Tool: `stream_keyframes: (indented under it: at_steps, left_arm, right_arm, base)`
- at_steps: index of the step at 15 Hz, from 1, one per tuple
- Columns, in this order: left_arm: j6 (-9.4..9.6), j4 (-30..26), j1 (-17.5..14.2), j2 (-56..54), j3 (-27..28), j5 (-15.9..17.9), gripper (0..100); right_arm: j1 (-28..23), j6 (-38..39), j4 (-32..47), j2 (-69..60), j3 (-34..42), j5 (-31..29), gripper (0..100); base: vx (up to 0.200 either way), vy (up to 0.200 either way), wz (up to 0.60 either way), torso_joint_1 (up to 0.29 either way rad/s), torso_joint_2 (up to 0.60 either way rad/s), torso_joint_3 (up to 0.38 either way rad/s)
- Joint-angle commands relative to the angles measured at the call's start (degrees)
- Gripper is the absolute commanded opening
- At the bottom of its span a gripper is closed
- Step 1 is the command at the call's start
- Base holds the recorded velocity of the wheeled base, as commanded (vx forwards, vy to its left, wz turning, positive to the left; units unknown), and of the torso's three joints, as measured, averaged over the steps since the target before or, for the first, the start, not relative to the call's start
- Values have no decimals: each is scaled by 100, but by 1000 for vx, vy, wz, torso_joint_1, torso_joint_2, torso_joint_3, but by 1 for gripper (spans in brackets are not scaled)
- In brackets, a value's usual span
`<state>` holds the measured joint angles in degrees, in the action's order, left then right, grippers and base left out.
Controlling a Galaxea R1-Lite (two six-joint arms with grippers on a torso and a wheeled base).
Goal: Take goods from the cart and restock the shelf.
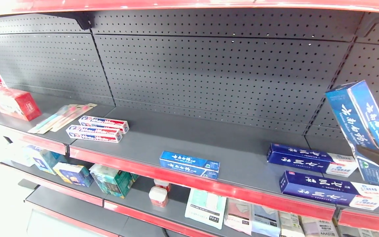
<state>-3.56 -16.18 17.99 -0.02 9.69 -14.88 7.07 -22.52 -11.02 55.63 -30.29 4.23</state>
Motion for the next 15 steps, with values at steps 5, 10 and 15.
stream_keyframes:
  at_steps: [5, 10, 15]
  left_arm:
    - [-22, -8, -173, 389, -64, -718, 100]
    - [321, -26, -1597, 459, -73, -630, 100]
    - [294, 510, -1808, 11, -310, 1972, 100]
  right_arm:
    - [14, 2, -14, 247, -3, 8, 0]
    - [14, 169, -14, 229, 15, 8, 0]
    - [-4, 169, -14, 229, 6, 8, 0]
  base:
    - [0, 0, 0, 0, 0, 0]
    - [0, 0, 0, 0, 0, 0]
    - [0, 0, 0, 0, 0, 0]
